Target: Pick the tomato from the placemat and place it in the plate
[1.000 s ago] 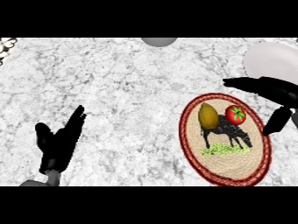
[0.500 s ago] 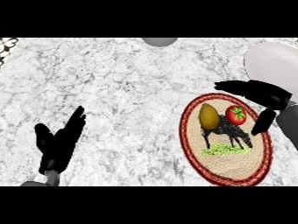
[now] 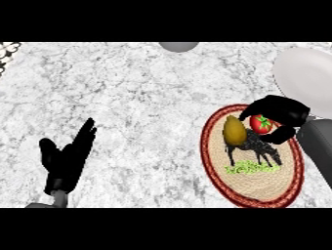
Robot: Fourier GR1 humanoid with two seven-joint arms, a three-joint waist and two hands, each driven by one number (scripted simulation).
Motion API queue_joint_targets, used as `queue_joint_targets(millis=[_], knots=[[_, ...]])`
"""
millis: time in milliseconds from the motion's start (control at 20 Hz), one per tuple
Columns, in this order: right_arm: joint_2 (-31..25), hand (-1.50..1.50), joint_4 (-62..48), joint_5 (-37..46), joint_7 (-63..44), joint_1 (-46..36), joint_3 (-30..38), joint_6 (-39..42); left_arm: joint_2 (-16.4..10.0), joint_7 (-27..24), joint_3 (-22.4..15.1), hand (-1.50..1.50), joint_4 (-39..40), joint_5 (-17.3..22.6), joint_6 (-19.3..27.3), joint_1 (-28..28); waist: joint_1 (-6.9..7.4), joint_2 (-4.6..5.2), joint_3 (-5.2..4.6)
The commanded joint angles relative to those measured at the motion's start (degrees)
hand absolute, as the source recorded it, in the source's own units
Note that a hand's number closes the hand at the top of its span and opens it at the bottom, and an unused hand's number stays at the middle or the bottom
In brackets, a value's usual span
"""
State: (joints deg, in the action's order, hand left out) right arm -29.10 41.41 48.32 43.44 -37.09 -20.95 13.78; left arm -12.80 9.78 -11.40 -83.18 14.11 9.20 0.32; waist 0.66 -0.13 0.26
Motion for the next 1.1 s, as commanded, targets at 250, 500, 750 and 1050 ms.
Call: queue_joint_targets(millis=[250, 500, 750, 1050], knots=[[1.48, 1.50, -3.19, 5.14, 6.12, 1.32, 3.34, -8.29, 2.59, 1.33, 0.09, 0.00, 1.89, -2.51, -0.57, -0.19, -0.27, 0.22, -0.24], [1.92, 1.50, 13.21, 2.68, -6.11, 15.00, 4.36, -8.48, -1.20, 3.28, 3.32, 0.00, -1.82, -0.91, -1.23, 2.81, -2.99, -0.85, -0.37], [-0.51, 1.50, 24.29, -3.21, -5.73, 29.45, 9.18, -13.60, 1.44, 2.91, 3.80, 0.00, -0.39, -0.99, 1.32, 1.84, -6.48, -1.25, -0.42], [0.71, 1.50, 43.21, -17.03, -3.51, 38.40, 18.88, -15.38, 1.36, -1.11, 3.65, 0.00, 0.33, -1.28, -0.13, 5.99, -5.38, -0.90, -0.47]])
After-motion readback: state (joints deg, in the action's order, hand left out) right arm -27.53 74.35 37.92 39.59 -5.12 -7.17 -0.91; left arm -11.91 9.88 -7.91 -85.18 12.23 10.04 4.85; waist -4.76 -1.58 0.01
